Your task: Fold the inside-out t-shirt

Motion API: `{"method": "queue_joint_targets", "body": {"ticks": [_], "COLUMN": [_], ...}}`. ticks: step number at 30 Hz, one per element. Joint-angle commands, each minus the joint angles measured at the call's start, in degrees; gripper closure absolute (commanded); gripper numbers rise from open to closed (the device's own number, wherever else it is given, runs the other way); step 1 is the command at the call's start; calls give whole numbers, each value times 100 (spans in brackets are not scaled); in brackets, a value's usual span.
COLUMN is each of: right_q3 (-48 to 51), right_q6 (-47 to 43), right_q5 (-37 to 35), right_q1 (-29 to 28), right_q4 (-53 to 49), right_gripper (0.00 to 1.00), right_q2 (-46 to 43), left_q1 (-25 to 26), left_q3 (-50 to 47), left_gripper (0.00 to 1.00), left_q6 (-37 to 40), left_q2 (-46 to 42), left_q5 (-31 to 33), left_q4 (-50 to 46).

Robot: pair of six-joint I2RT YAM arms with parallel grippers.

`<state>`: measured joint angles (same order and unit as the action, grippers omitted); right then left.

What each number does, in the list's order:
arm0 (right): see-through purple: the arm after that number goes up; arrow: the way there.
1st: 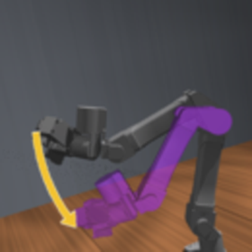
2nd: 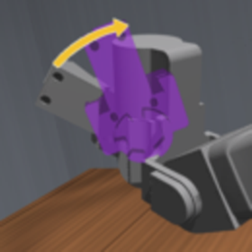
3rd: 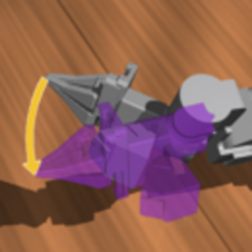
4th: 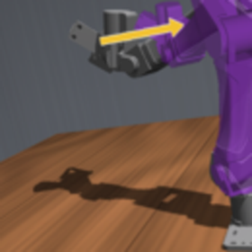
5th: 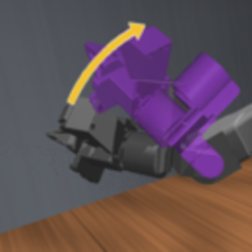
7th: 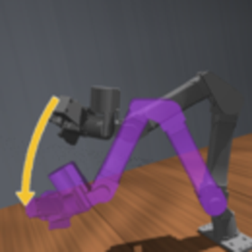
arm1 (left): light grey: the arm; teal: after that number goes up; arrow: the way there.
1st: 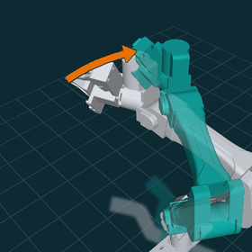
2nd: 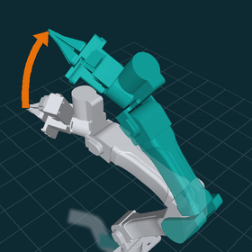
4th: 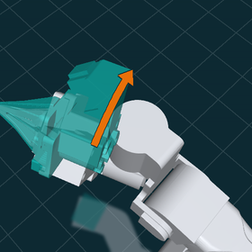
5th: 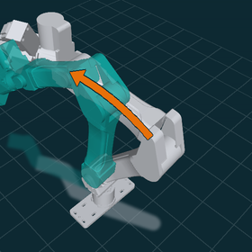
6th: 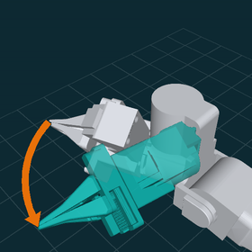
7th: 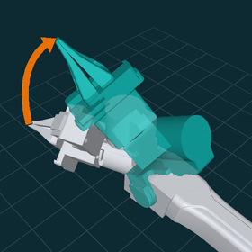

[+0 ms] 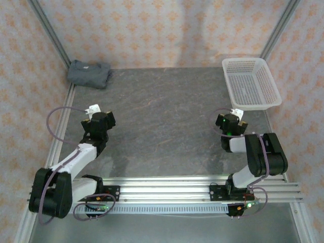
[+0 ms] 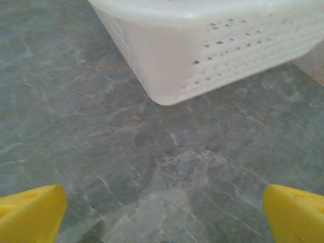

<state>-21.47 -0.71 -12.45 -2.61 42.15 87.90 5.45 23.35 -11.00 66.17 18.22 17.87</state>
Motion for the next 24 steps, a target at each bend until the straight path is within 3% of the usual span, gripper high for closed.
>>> {"method": "queue_joint_targets", "body": {"ticks": [1,3,5,6,7,8,9,10,12,13,14,24], "right_q3": [-159,-123,-158,-160,-176,-164,-173,-173,-173,-174,-179,-189], "right_q6": [30,-13,-42,-51,-42,-43,-43,-43,-45,-48,-44,-100], "right_q5": [500,485,476,450,451,453,447,449,457,456,453,487], "right_q1": [103,77,53,42,41,41,41,41,41,41,41,6], "right_q4": [327,481,421,399,363,409,371,375,369,373,374,364], "right_gripper": [0,0,0,0,0,0,0,0,0,0,0,0], "right_q2": [-120,-81,-76,-87,-86,-75,-83,-76,-86,-75,-82,-71], "left_q1": [-480,-804,-674,-606,-532,-502,-409,-255,-246,-251,-249,-264], "left_q3": [-369,-232,-67,-194,-324,-12,158,-50,162,27,131,152], "left_gripper": [3,3,3,1,0,0,0,0,0,0,0,0], "left_q6": [439,386,752,955,1062,993,999,1181,1108,1143,1105,1142], "left_q2": [721,1198,1402,1761,2287,1997,1897,2127,1948,2042,1944,1949], "left_q5": [-427,-1091,-1518,-1785,-1677,-1540,-1280,-1094,-1068,-1068,-1088,-1186], "left_q4": [2114,2337,2243,2792,3937,2792,2294,3075,2348,2774,2388,2383]}}
